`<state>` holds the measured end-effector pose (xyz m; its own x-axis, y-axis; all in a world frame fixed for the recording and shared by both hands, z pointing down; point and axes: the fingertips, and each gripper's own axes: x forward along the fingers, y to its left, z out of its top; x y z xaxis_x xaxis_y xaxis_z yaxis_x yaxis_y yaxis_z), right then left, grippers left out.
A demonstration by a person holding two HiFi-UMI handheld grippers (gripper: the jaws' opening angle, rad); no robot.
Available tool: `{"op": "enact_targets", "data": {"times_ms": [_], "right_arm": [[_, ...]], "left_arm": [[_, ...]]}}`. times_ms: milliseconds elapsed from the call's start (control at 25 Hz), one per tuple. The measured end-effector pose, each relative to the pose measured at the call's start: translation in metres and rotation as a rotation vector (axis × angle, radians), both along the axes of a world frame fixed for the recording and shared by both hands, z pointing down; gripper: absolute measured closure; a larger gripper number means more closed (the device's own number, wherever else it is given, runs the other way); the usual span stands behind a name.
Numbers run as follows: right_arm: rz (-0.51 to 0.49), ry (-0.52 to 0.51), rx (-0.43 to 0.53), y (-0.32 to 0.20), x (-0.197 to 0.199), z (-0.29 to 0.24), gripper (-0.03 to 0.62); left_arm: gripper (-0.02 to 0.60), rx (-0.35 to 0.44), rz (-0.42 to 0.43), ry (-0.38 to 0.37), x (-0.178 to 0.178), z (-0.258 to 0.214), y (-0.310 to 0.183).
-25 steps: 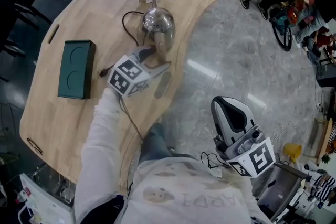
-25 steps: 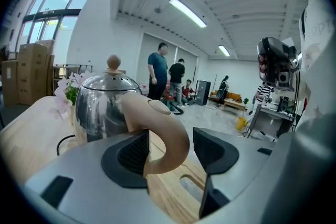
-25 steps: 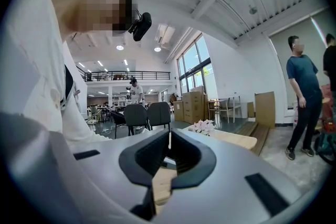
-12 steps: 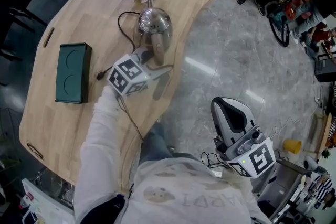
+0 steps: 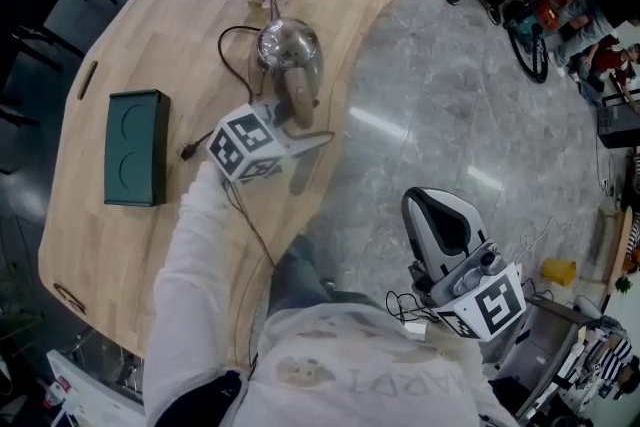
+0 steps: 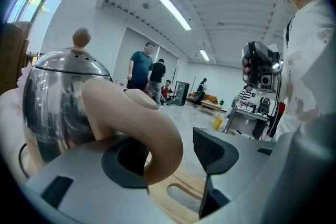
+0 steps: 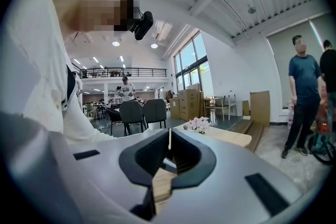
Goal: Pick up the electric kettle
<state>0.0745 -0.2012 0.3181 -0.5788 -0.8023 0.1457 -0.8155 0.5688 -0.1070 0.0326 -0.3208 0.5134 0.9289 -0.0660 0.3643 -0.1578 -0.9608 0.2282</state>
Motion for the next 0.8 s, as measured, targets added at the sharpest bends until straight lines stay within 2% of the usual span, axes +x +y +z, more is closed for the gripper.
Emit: {"op": "enact_targets", "data": {"times_ms": [320,640,720,760,800], "right_arm": [[0.023,0.009,0.001,0.004,0.008,0.000,0.574],[0.032,0.011,0.004,0.013,0.015,-0.001,0.574],[0.035,0.014,0.006,0.016,0.016,-0.002,0.574],[0.037,0.015,0.006,0.018,0.017,-0.002,0.574],[0.038,0.016,0.007,0.020,0.017,-0.002,0.574]], "left_arm": [[0.341,-0.023,-0.026,0.031,0.015,0.002,-0.002],[0.345,0.012,-0.120,-0.005,0.023,0.006,-0.012],[0.383,0.031,-0.166,-0.040,0.022,0.010,-0.018],[0.441,0.041,-0.191,-0.057,0.021,0.012,-0.020],[0.447,0.048,-0.209,-0.069,0.020,0.012,-0.022]]}}
